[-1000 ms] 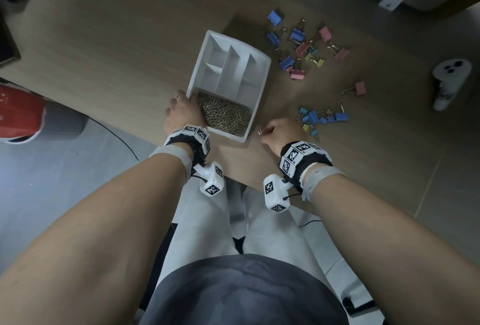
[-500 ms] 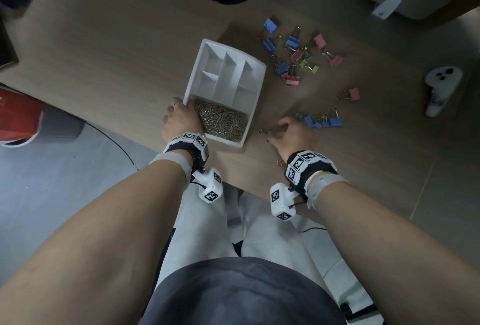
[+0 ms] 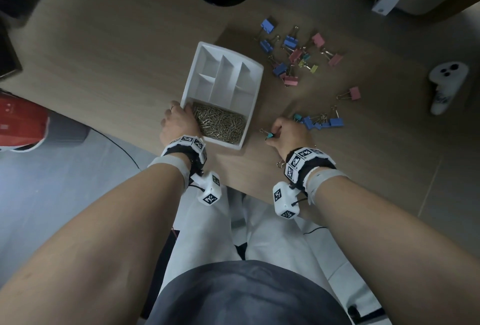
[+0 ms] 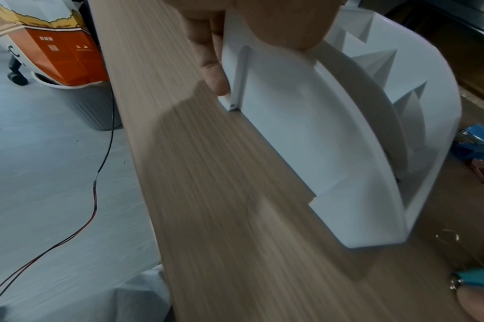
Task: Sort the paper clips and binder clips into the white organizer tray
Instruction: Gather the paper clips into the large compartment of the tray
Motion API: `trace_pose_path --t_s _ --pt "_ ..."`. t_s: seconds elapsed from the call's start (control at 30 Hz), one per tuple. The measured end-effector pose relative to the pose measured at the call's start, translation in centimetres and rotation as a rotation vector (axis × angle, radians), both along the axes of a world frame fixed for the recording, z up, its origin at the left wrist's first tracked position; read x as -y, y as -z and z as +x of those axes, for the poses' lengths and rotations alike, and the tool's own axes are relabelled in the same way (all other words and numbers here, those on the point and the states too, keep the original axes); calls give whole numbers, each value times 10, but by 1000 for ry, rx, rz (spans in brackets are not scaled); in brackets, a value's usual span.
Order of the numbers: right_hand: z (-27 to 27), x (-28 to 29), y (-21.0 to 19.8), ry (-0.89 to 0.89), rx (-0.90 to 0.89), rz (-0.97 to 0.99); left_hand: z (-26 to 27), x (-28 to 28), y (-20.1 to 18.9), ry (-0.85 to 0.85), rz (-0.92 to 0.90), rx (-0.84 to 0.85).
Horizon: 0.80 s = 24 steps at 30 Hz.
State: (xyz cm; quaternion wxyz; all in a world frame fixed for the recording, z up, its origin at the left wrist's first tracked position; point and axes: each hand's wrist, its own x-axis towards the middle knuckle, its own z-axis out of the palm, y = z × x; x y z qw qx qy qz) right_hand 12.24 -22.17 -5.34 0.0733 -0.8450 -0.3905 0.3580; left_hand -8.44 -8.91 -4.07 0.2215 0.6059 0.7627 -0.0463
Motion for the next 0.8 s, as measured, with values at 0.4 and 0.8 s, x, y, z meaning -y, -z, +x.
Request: trace_pose_path --t_s 0.4,0.8 --pt "28 -21 -18 12 230 109 2 1 -5 -6 -9 -6" --pt "35 23 1 99 208 -29 15 18 -6 -62 -34 -20"
